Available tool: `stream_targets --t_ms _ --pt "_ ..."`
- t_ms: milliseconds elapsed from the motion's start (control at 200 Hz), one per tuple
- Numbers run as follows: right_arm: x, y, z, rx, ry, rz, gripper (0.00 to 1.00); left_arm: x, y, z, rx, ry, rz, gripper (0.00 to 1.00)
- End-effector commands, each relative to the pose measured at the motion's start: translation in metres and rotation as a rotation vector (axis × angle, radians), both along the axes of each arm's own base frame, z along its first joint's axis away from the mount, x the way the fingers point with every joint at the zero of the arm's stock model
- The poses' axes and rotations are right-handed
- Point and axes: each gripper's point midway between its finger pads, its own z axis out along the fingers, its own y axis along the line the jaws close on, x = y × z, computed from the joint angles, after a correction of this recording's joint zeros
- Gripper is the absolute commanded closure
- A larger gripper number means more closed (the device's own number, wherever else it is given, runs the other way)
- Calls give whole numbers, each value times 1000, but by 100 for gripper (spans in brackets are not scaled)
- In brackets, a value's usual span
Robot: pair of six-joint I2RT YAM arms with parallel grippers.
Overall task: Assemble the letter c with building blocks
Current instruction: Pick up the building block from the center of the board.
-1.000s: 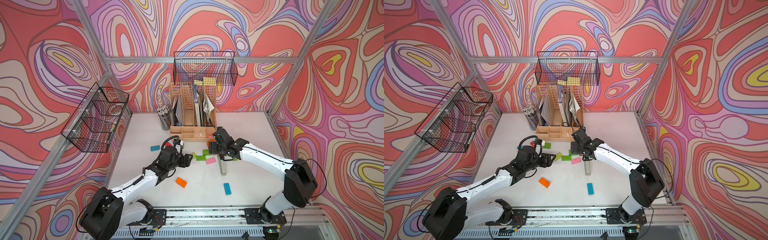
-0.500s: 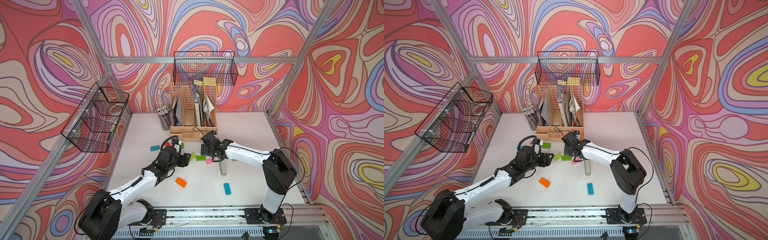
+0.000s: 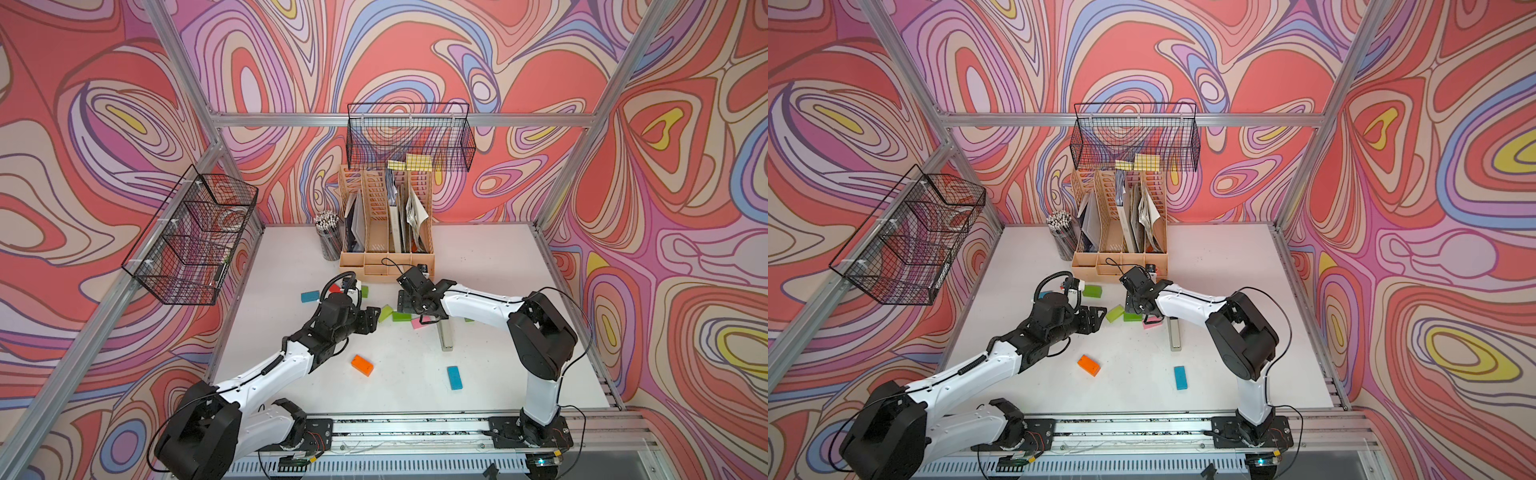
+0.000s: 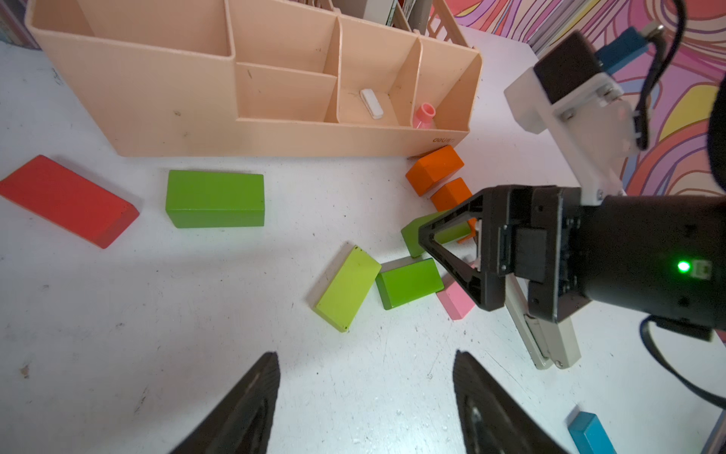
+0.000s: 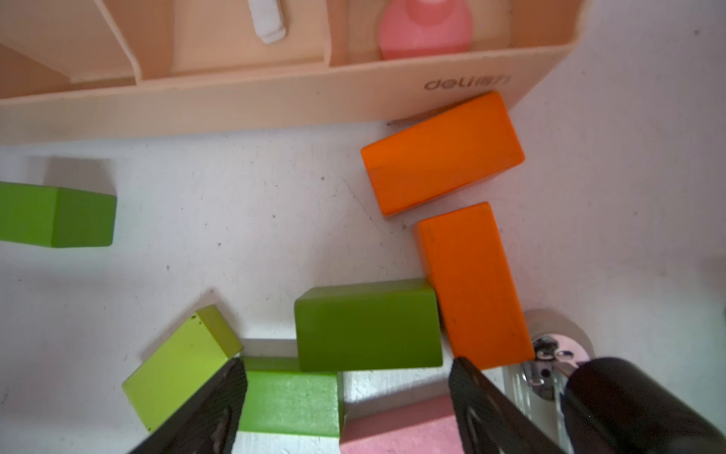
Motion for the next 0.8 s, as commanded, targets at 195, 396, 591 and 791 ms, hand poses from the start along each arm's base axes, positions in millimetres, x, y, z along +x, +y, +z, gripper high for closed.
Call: stream_targets --t_ms 195,396,591,791 --pt "7 2 -11 -9 -1 -20 11 -10 5 -15 18 32 4 27" --pt "10 -5 -15 -33 -4 -33 12 -10 6 -17 19 35 5 28" --pt "15 -6 -18 -53 -6 -21 15 -9 4 -17 18 38 0 28" --pt "15 -5 -25 -87 21 9 20 -10 5 -18 23 39 -1 28"
